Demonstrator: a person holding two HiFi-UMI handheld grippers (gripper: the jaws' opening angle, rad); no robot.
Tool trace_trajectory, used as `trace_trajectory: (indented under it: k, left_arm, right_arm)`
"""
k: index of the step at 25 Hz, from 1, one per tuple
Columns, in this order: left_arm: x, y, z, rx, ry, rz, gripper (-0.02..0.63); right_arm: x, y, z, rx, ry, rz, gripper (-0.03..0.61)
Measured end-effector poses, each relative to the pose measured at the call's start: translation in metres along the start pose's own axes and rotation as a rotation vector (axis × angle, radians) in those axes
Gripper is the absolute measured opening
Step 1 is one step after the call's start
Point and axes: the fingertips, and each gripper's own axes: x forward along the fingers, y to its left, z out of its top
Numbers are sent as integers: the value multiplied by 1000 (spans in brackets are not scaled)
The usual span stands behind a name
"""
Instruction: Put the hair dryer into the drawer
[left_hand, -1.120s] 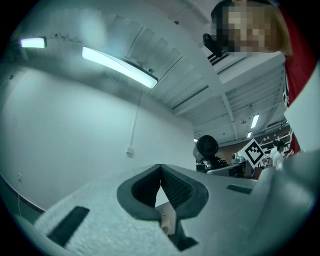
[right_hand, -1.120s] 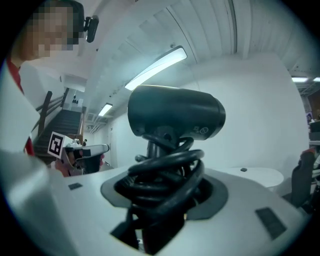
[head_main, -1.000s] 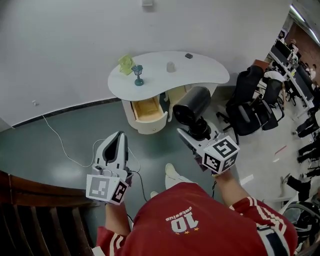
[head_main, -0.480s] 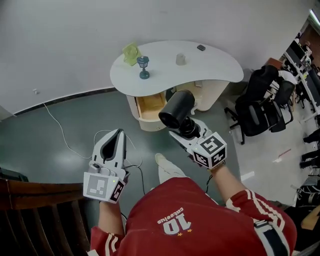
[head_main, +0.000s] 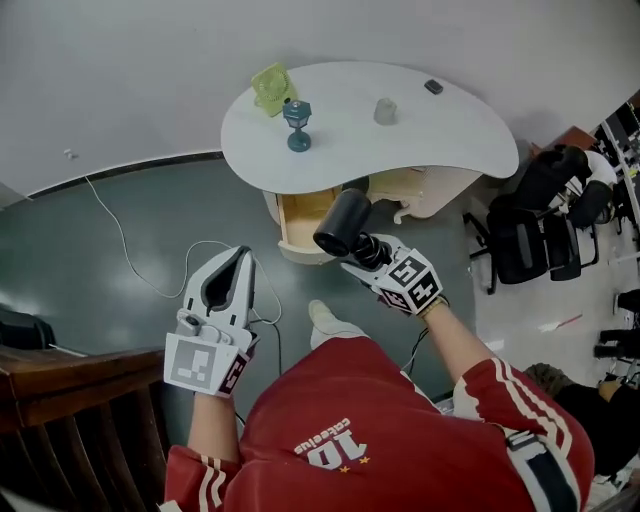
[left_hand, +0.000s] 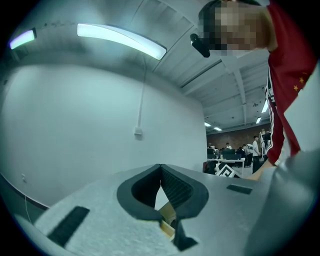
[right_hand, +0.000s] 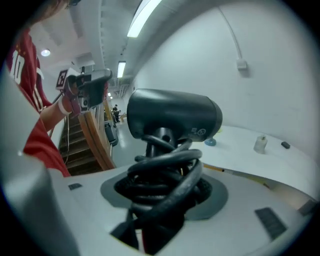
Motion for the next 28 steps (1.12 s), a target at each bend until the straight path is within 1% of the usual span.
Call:
trace_trajectory:
  k: [3, 5, 8, 13, 16, 18, 21, 25, 28]
  left_arm:
    - [20, 9, -3, -21, 9, 14, 0]
    - [33, 14, -5, -18, 18, 18, 0]
    - [51, 23, -12, -12, 38, 28, 0]
    - [70, 37, -27, -28, 61, 55, 0]
    - [76, 47, -41, -58, 86, 79, 0]
    - [81, 52, -52, -89, 126, 100, 0]
    - [87, 58, -60, -108, 158, 126, 0]
    - [91, 63, -63, -98, 159, 145, 0]
    - [94, 68, -67, -85, 163, 164, 0]
  right_arm:
    - [32, -20, -29, -19, 93, 56, 250]
    - [53, -30, -45, -28, 151, 91, 250]
    - [83, -41, -67, -47, 230, 142, 251]
    - [121, -56, -100, -88, 348, 208, 252]
    - [137, -64, -114, -112, 409, 249, 252]
    - [148, -69, -120, -121, 446, 279, 250]
    - [162, -77, -128, -151, 509, 313, 250]
    - [178, -90, -139, -208, 578, 335, 252]
    - [191, -99, -144, -235, 608, 343, 253]
